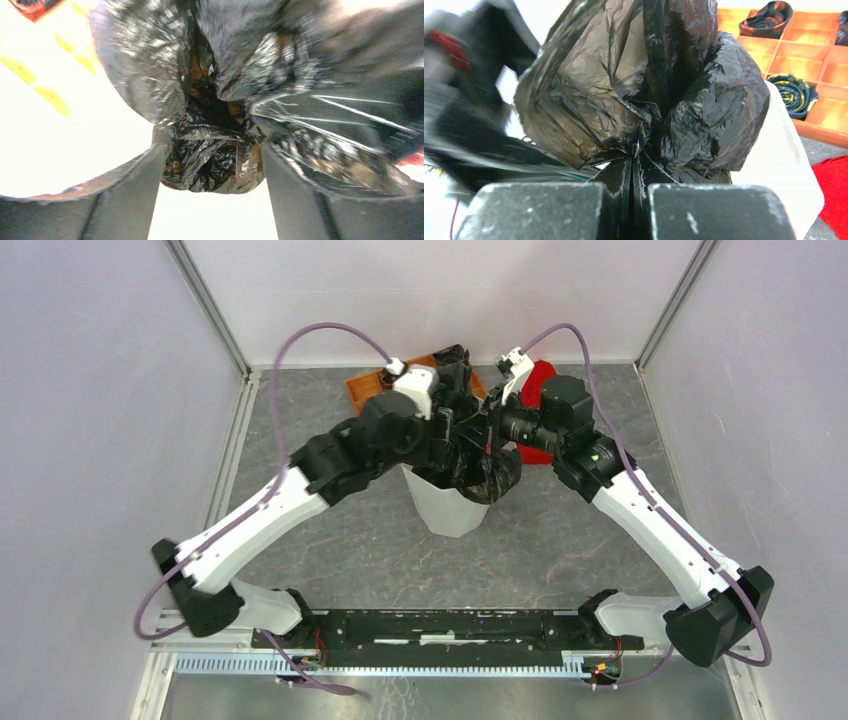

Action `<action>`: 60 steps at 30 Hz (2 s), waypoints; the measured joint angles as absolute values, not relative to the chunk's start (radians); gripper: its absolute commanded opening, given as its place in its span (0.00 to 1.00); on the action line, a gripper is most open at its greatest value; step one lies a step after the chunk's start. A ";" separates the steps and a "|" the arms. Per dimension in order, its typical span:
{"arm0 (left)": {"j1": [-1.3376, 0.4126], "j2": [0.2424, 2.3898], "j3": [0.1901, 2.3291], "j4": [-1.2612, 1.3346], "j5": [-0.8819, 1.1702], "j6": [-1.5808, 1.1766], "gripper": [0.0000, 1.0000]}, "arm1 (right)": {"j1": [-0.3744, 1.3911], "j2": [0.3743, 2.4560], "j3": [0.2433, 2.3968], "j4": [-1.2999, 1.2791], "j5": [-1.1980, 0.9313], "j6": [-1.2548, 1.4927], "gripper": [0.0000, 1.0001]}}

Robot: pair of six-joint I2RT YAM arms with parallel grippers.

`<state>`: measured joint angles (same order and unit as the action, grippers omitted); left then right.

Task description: Put the trash bags into the trash bin

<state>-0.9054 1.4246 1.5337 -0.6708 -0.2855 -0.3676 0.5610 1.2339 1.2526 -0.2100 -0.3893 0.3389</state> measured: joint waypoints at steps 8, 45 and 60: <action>-0.904 1.132 1.523 -0.665 -0.398 -0.364 1.00 | 0.581 1.307 1.293 -0.318 -0.437 0.289 0.00; -0.781 1.286 1.469 -0.420 -0.111 -0.490 0.87 | 0.640 1.271 1.262 -0.253 -0.323 0.374 0.00; -0.655 1.291 1.539 -0.354 -0.098 -0.513 0.76 | 0.640 1.225 1.196 -0.225 -0.336 0.371 0.00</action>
<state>-0.6548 1.2915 1.5387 -0.3538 -0.0982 -0.5133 0.6403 1.2255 1.1957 -0.2249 -0.3363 0.3706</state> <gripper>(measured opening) 0.832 0.006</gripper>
